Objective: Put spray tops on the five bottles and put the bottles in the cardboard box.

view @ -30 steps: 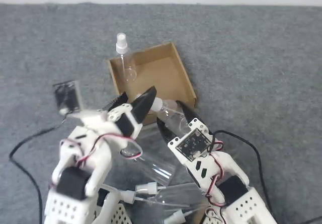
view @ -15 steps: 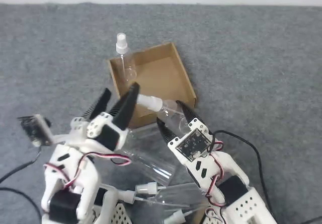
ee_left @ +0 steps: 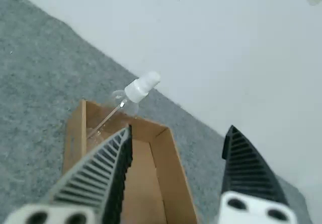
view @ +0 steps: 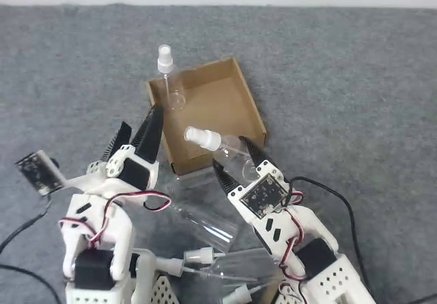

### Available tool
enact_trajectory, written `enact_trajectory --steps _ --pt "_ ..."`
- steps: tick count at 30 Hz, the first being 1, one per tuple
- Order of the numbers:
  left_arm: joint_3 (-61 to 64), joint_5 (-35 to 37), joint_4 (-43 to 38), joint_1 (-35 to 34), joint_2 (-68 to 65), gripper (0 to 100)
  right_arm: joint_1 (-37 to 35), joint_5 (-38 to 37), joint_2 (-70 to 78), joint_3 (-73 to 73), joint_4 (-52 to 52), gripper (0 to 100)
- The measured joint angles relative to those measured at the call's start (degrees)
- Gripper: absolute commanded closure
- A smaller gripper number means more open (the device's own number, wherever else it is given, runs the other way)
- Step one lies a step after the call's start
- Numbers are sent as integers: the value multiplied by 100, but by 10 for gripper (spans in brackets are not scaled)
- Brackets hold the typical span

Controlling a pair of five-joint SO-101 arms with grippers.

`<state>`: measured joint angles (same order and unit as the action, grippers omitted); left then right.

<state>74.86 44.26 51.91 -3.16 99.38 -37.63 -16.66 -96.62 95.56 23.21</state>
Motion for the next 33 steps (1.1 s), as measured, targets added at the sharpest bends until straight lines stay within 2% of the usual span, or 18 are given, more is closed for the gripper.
enact_trajectory --steps 5,13,19,33 --pt "343 9 0 132 -9 732 0 0 0 0 0 991" --pt "703 9 -35 738 -9 733 9 0 0 0 0 991" --pt "1108 -413 -457 1160 -9 733 18 0 -35 0 0 991" --pt "1134 -941 -492 1820 -18 733 44 18 -132 -9 0 991"
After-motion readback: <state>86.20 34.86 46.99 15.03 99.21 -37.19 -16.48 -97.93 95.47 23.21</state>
